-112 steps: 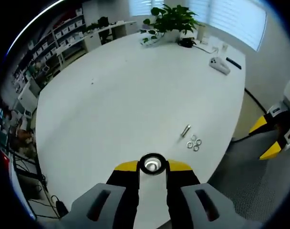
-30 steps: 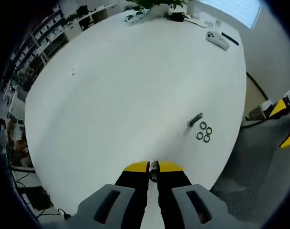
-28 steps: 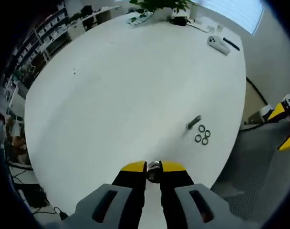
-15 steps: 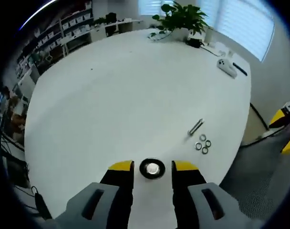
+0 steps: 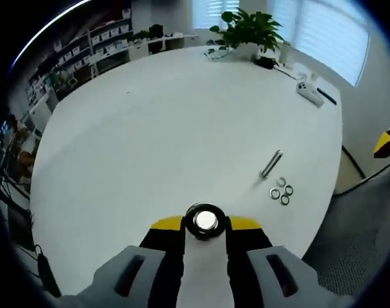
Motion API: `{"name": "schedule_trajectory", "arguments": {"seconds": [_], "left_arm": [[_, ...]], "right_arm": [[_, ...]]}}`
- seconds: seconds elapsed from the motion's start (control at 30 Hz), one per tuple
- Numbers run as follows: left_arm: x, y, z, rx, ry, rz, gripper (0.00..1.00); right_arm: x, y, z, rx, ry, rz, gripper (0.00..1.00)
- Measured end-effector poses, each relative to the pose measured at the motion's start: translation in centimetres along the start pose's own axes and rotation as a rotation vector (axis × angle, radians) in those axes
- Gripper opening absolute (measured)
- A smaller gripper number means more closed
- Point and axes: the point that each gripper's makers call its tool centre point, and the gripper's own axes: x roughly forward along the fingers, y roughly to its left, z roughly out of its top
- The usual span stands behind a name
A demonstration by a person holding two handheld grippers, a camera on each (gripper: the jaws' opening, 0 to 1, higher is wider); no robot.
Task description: Place the washer onto the threaded stud by aligning its center hole with the stud, sliding it down to the base, and recovering from edge contact or off-axis alignment until the washer reaches the visible bottom stop.
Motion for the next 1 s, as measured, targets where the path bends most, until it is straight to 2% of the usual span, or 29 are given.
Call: {"name": "schedule_trajectory", "arguments": {"seconds": [0.1,0.57,0.77,1.0], "left_arm": [[-0.04,0.03,0.02,-0.004,-0.001,-0.003,0.22],[-0.31,0.05,-0.16,0.132,0.042,0.001,0.21],[-0.42,0.14,-0.23,0.150,0.050,-0.003,0.21],[-0.39,0.29,0.07,0.155,0.022,-0.035,0.21]], "right_arm": [[-0.03,-0.03,-0.01,0.001,0.000,-0.002,0.35],[-0.02,-0.17,-0.03,0.004,0.002,-0.010,0.35],[-0.05,-0.25,-0.01,0.007,0.000,-0.013,0.35],[-0.07,-0.27,-0.04,0.009,0.000,-0.014,0.35]]}}
